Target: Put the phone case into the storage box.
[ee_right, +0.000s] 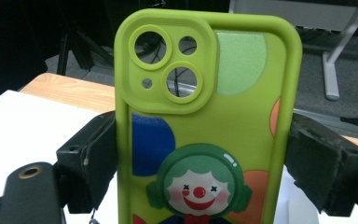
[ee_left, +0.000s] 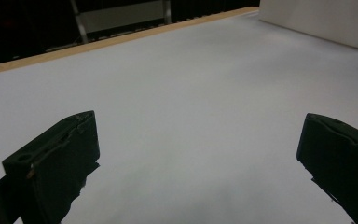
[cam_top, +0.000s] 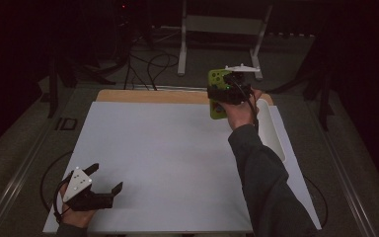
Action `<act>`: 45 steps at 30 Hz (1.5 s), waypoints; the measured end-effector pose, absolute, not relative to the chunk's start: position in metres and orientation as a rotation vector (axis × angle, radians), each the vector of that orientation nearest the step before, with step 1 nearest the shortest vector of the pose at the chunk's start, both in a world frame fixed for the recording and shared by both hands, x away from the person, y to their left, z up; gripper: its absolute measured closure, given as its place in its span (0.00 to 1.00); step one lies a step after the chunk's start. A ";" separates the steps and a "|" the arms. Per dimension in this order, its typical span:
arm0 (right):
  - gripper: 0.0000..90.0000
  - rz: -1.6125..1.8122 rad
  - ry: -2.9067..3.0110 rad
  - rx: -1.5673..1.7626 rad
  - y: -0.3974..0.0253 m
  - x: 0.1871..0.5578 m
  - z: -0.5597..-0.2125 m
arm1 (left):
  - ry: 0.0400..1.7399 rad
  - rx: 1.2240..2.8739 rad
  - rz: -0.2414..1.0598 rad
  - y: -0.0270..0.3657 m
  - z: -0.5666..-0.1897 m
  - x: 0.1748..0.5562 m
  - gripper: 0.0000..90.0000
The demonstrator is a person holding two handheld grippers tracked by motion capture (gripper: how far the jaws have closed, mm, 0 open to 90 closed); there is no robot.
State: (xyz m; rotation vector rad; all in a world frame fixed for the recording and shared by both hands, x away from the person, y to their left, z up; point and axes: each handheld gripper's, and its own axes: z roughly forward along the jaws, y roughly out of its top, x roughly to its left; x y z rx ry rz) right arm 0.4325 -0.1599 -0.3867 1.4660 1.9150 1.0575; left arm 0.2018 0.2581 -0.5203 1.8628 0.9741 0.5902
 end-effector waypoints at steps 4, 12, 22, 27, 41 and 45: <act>0.17 1.050 1.905 1.470 -0.164 0.434 -0.387 | 0.974 1.862 0.591 0.258 -0.520 0.202 0.00; 0.17 1.048 1.888 1.486 -0.171 0.436 -0.388 | 0.973 1.862 0.590 0.258 -0.521 0.202 0.00; 0.17 1.055 1.872 1.494 -0.178 0.438 -0.387 | 0.973 1.861 0.589 0.258 -0.521 0.202 0.00; 0.17 1.053 1.863 1.502 -0.181 0.440 -0.387 | 0.974 1.861 0.590 0.258 -0.520 0.202 0.00; 0.17 1.042 1.846 1.502 -0.189 0.442 -0.386 | 0.978 1.856 0.593 0.258 -0.521 0.202 0.00; 0.17 1.039 1.835 1.513 -0.194 0.443 -0.387 | 0.979 1.852 0.593 0.259 -0.521 0.202 0.00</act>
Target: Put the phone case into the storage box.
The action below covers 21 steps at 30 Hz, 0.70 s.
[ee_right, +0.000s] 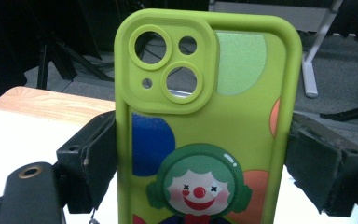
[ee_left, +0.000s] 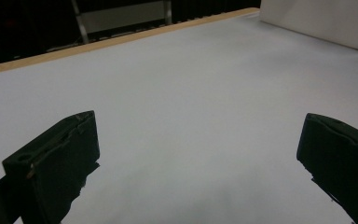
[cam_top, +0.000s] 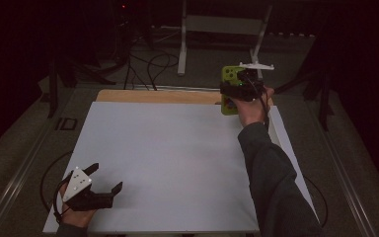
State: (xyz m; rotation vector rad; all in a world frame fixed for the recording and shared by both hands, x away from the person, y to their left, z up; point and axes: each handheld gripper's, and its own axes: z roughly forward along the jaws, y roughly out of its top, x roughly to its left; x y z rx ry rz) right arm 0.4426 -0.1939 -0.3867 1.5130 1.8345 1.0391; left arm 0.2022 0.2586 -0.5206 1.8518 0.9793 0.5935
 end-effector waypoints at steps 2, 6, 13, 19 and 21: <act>0.17 1.036 1.830 1.518 -0.196 0.443 -0.387 | 0.979 1.853 0.593 0.258 -0.521 0.202 0.00; 0.17 1.034 1.827 1.523 -0.200 0.444 -0.387 | 0.978 1.855 0.594 0.259 -0.521 0.202 0.00; 0.17 1.029 1.820 1.536 -0.205 0.445 -0.388 | 0.979 1.855 0.593 0.259 -0.520 0.202 0.00; 0.17 1.023 1.814 1.544 -0.210 0.447 -0.389 | 0.978 1.854 0.594 0.259 -0.520 0.202 0.00; 0.17 1.022 1.812 1.543 -0.212 0.448 -0.390 | 0.979 1.854 0.594 0.259 -0.520 0.202 0.00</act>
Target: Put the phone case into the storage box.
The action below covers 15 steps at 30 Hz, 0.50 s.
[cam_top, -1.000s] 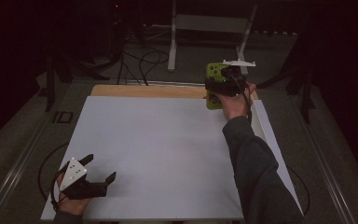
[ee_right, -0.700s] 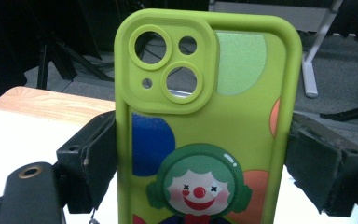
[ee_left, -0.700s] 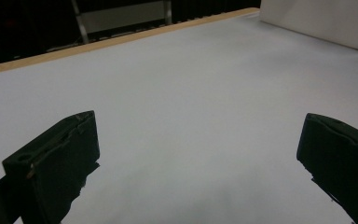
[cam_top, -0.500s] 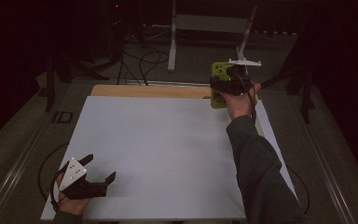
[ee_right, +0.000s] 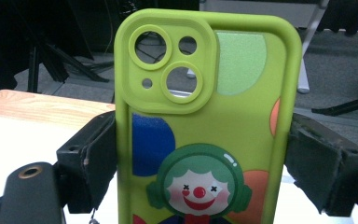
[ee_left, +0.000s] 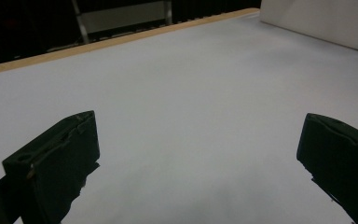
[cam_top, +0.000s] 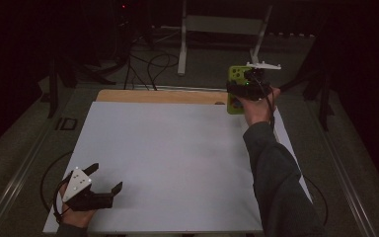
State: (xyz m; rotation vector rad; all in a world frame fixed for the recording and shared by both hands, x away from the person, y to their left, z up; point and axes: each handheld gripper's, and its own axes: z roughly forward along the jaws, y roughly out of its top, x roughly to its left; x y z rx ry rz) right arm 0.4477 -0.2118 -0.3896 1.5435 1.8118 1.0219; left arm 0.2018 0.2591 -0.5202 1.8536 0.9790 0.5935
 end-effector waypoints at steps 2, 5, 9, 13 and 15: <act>0.17 1.019 1.809 1.546 -0.214 0.448 -0.390 | 0.979 1.853 0.593 0.259 -0.520 0.202 0.00; 0.17 1.016 1.802 1.549 -0.217 0.449 -0.390 | 0.979 1.855 0.593 0.259 -0.520 0.202 0.00; 0.17 1.011 1.792 1.558 -0.223 0.449 -0.391 | 0.980 1.853 0.593 0.259 -0.520 0.202 0.00; 0.17 1.009 1.781 1.563 -0.229 0.450 -0.392 | 0.979 1.854 0.594 0.259 -0.520 0.202 0.00; 0.17 1.007 1.778 1.564 -0.232 0.450 -0.392 | 0.978 1.854 0.595 0.259 -0.520 0.202 0.00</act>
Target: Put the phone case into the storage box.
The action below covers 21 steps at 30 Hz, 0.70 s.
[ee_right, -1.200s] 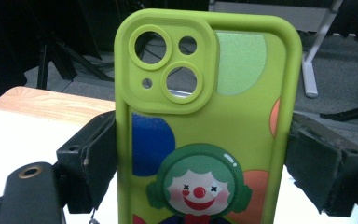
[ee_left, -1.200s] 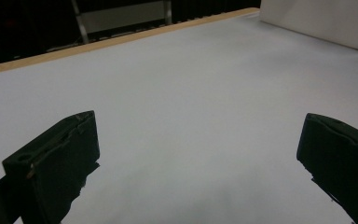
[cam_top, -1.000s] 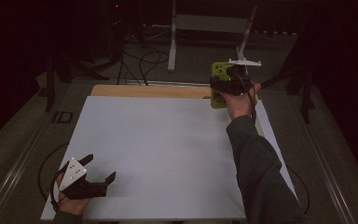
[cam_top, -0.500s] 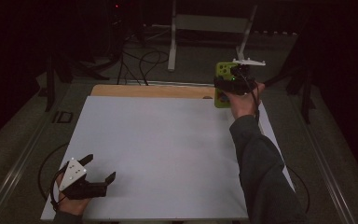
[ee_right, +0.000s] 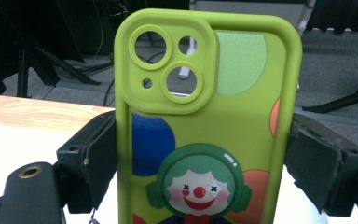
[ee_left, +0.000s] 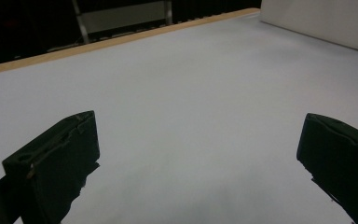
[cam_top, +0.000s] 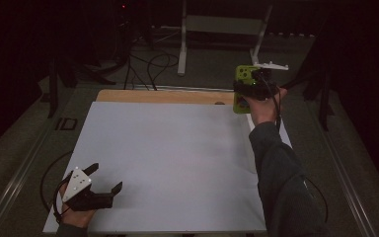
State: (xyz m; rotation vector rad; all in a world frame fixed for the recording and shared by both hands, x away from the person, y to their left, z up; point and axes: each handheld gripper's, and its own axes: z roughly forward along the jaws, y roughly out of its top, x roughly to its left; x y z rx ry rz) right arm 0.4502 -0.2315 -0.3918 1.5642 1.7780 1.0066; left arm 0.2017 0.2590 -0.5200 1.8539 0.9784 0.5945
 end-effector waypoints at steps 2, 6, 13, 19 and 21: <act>0.17 1.008 1.778 1.559 -0.233 0.450 -0.392 | 0.980 1.854 0.594 0.259 -0.520 0.202 0.00; 0.17 1.001 1.773 1.551 -0.238 0.451 -0.392 | 0.981 1.852 0.594 0.259 -0.520 0.202 0.00; 0.17 0.997 1.762 1.543 -0.245 0.452 -0.392 | 0.979 1.854 0.594 0.259 -0.520 0.202 0.00; 0.17 0.985 1.760 1.540 -0.249 0.456 -0.395 | 0.979 1.854 0.594 0.259 -0.520 0.202 0.00; 0.17 0.986 1.759 1.542 -0.250 0.457 -0.396 | 0.980 1.853 0.594 0.259 -0.520 0.202 0.00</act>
